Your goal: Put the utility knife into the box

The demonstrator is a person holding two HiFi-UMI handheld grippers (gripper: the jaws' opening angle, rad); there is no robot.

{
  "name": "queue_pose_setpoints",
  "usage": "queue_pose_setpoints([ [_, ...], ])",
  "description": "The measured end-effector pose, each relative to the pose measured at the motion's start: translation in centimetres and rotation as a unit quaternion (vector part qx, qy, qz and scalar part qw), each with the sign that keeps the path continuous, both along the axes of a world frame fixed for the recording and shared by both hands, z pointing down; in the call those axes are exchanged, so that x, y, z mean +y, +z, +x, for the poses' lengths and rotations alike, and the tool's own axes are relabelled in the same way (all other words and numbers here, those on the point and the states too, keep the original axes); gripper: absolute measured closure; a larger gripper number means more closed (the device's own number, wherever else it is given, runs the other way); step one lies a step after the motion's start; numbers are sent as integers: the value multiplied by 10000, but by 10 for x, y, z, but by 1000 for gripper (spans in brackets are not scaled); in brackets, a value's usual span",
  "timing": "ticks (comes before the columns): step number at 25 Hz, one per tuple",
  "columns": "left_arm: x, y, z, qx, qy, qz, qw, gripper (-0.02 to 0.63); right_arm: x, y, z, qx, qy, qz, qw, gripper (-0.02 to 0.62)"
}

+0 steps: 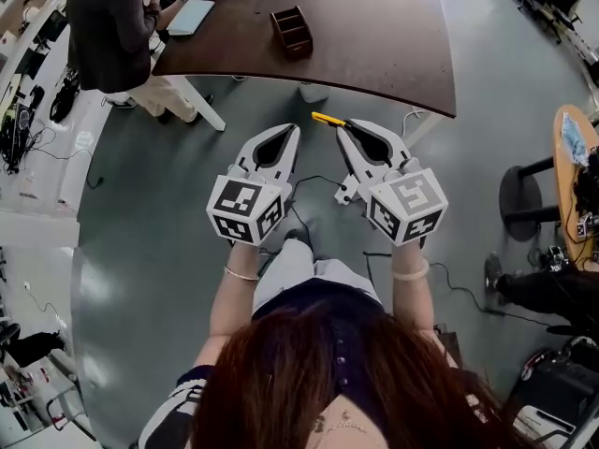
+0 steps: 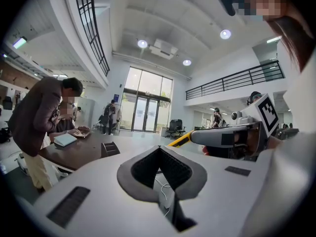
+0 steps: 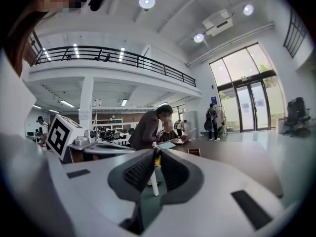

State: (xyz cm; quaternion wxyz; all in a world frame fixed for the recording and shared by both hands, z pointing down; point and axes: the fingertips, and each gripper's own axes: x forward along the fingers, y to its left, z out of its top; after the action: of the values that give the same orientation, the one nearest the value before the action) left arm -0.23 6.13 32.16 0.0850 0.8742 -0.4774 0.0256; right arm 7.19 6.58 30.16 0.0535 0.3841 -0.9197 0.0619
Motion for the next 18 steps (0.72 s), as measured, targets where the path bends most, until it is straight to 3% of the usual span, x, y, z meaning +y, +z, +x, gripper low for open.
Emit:
queue_pose_setpoints([
  [10,-94,10,-37,5,216,-83,9997,614,-98,3,-46,96,150,10,9998,548],
  [18,-166,14,-49,54,412,-152,9990,614,-165,8,-60,152,364,-80,9992,548],
])
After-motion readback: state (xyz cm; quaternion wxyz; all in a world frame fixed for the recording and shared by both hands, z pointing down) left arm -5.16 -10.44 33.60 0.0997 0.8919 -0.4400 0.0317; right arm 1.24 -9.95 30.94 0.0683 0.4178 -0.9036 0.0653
